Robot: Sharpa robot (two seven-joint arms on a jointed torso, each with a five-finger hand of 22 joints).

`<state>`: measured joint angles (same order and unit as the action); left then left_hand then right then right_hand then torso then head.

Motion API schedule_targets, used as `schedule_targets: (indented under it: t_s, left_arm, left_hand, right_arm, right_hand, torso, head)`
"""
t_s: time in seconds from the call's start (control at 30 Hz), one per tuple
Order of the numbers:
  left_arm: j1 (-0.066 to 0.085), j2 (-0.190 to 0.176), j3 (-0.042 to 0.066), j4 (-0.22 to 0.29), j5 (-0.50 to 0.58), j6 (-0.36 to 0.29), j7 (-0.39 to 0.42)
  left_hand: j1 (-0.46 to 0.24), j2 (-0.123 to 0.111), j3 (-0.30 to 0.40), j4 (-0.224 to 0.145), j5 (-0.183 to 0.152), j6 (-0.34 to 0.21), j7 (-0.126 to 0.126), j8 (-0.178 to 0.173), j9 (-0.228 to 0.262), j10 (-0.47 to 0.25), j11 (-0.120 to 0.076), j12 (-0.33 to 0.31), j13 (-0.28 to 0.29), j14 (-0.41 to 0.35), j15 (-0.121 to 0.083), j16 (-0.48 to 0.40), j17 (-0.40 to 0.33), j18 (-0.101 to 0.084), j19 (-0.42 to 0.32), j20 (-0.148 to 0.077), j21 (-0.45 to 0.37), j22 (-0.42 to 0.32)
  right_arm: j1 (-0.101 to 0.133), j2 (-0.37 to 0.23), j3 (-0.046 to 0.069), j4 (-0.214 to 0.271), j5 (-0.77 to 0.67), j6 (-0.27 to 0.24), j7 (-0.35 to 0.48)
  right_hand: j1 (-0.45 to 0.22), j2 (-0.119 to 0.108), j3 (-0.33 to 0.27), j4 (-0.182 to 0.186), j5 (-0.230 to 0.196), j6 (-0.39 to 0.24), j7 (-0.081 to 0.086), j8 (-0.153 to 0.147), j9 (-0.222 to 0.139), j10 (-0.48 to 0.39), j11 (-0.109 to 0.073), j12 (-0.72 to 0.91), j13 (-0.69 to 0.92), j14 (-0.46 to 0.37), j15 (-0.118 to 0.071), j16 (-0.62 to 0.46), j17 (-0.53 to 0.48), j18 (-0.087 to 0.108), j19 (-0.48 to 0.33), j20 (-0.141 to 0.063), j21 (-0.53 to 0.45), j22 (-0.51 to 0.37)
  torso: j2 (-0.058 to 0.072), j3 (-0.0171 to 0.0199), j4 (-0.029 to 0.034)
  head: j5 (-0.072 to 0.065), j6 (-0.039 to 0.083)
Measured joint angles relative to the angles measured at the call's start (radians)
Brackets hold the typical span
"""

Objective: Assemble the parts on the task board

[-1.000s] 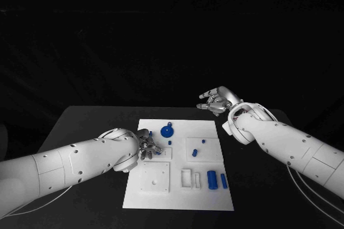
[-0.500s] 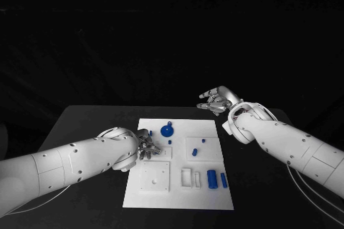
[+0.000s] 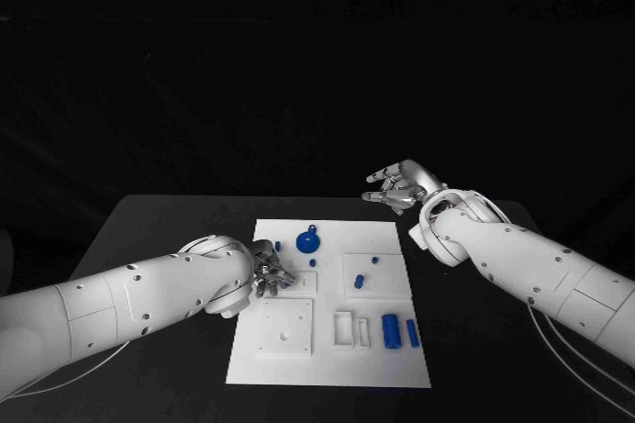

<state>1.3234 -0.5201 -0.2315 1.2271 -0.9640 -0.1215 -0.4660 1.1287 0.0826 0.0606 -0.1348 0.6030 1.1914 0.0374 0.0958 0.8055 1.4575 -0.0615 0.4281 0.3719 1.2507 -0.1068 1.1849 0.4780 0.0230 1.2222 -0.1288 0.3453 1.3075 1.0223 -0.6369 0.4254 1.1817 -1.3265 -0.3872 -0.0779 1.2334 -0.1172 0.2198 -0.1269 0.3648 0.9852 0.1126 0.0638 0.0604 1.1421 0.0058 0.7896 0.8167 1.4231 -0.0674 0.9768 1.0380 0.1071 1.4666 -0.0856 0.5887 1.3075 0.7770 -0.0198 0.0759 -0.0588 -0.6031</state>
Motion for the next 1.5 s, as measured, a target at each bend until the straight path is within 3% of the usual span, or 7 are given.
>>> schedule_targets:
  t_s: [0.53, 0.83, 1.2, 1.23, 1.3, 1.33, 1.5]
  left_arm:
    - [-0.001, 0.010, 0.011, -0.024, 0.021, 0.011, -0.001]
    - [0.001, 0.020, 0.018, -0.042, 0.032, 0.046, -0.002]
    - [0.002, 0.027, 0.023, -0.058, 0.039, 0.086, -0.005]
    - [0.003, 0.027, 0.024, -0.058, 0.040, 0.089, -0.005]
    - [0.004, 0.027, 0.026, -0.059, 0.041, 0.096, -0.006]
    - [0.005, 0.027, 0.028, -0.060, 0.042, 0.100, -0.007]
    - [0.015, 0.025, 0.033, -0.063, 0.042, 0.114, -0.012]
  left_hand:
    - [-0.022, 0.021, 0.009, 0.009, 0.004, -0.002, -0.002, 0.016, 0.007, -0.004, -0.002, 0.017, 0.009, 0.000, 0.000, 0.000, -0.002, 0.000, 0.000, 0.000, 0.000, 0.000]
    - [-0.067, 0.051, 0.017, 0.017, 0.004, -0.011, -0.011, 0.029, 0.101, -0.026, -0.006, 0.049, 0.025, -0.001, 0.000, 0.019, -0.009, 0.000, 0.000, 0.000, 0.000, 0.000]
    - [-0.085, 0.044, 0.037, 0.028, 0.037, -0.012, -0.012, 0.027, 0.128, -0.030, -0.003, 0.067, 0.031, -0.010, -0.002, 0.038, -0.010, 0.000, 0.000, 0.000, 0.010, 0.000]
    - [-0.082, 0.041, 0.046, 0.036, 0.013, -0.013, -0.012, 0.021, 0.128, -0.030, -0.003, 0.068, 0.031, -0.011, -0.004, 0.038, -0.010, 0.000, -0.002, -0.002, 0.014, 0.000]
    - [-0.087, 0.000, 0.173, 0.062, -0.144, -0.011, -0.011, 0.011, 0.122, -0.032, -0.005, 0.068, 0.029, -0.016, -0.004, 0.041, -0.010, 0.000, -0.009, -0.002, 0.029, 0.000]
    - [-0.103, -0.018, 0.233, 0.061, -0.179, -0.008, -0.008, 0.011, 0.120, -0.032, -0.005, 0.068, 0.028, -0.017, -0.005, 0.042, -0.010, 0.000, -0.011, 0.000, 0.035, 0.000]
    - [-0.112, -0.032, 0.271, 0.075, -0.194, -0.004, -0.004, 0.011, 0.136, -0.032, -0.005, 0.068, 0.028, -0.017, -0.005, 0.042, -0.014, 0.000, -0.020, -0.002, 0.062, 0.000]
  right_arm:
    - [-0.001, 0.005, 0.000, -0.005, 0.000, 0.002, 0.000]
    - [-0.001, 0.008, 0.000, -0.007, 0.000, 0.005, -0.001]
    - [-0.002, 0.011, 0.000, -0.012, 0.000, 0.010, -0.001]
    - [-0.002, 0.012, 0.000, -0.013, 0.000, 0.010, -0.001]
    - [-0.003, 0.012, 0.000, -0.013, 0.000, 0.011, -0.001]
    - [-0.003, 0.012, 0.000, -0.014, 0.000, 0.012, -0.001]
    - [-0.004, 0.013, 0.000, -0.015, 0.000, 0.013, -0.001]
  right_hand:
    - [0.000, 0.000, -0.003, 0.003, -0.001, 0.004, 0.004, 0.000, 0.000, 0.001, 0.001, 0.000, 0.000, 0.000, 0.000, 0.000, 0.000, 0.000, 0.000, 0.000, 0.000, 0.000]
    - [0.000, 0.000, -0.003, 0.003, -0.001, 0.004, 0.004, 0.000, 0.000, -0.002, -0.002, 0.000, 0.000, 0.000, 0.000, 0.000, 0.000, 0.000, 0.000, 0.000, 0.000, 0.000]
    - [0.000, 0.000, -0.003, 0.003, -0.001, 0.004, 0.004, 0.000, 0.000, -0.002, -0.002, 0.000, 0.000, 0.000, 0.000, 0.000, 0.000, 0.000, 0.000, 0.000, 0.000, 0.000]
    - [0.000, 0.000, -0.003, 0.003, -0.001, 0.004, 0.004, 0.000, 0.000, -0.002, -0.002, 0.000, 0.000, 0.000, 0.000, 0.000, 0.000, 0.000, 0.000, 0.000, 0.000, 0.000]
    - [0.000, 0.000, -0.003, 0.003, -0.001, 0.004, 0.004, 0.000, 0.000, -0.002, -0.002, 0.000, 0.000, 0.000, 0.000, 0.000, 0.000, 0.000, 0.000, 0.000, 0.000, 0.000]
    - [0.000, 0.000, -0.003, 0.003, -0.001, 0.004, 0.004, 0.000, 0.000, -0.002, -0.002, 0.000, 0.000, 0.000, 0.000, 0.000, 0.000, 0.000, 0.000, 0.000, 0.000, 0.000]
    - [0.000, 0.000, -0.003, 0.003, -0.001, 0.004, 0.004, 0.000, 0.000, -0.002, -0.002, 0.000, 0.000, 0.000, 0.000, 0.000, 0.000, 0.000, 0.000, 0.000, 0.000, 0.000]
  torso:
    - [0.001, 0.0018, -0.0016]
    - [0.001, 0.0028, -0.0012]
    - [0.001, 0.0024, -0.0007]
    - [0.001, 0.0024, -0.0006]
    - [0.000, 0.0018, -0.0005]
    - [0.000, 0.0016, -0.0001]
    - [0.000, 0.0010, 0.0009]
  head:
    - [-0.001, -0.002]
    - [-0.005, -0.008]
    - [-0.009, -0.012]
    - [-0.009, -0.013]
    - [-0.010, -0.013]
    - [-0.010, -0.013]
    - [-0.010, -0.013]
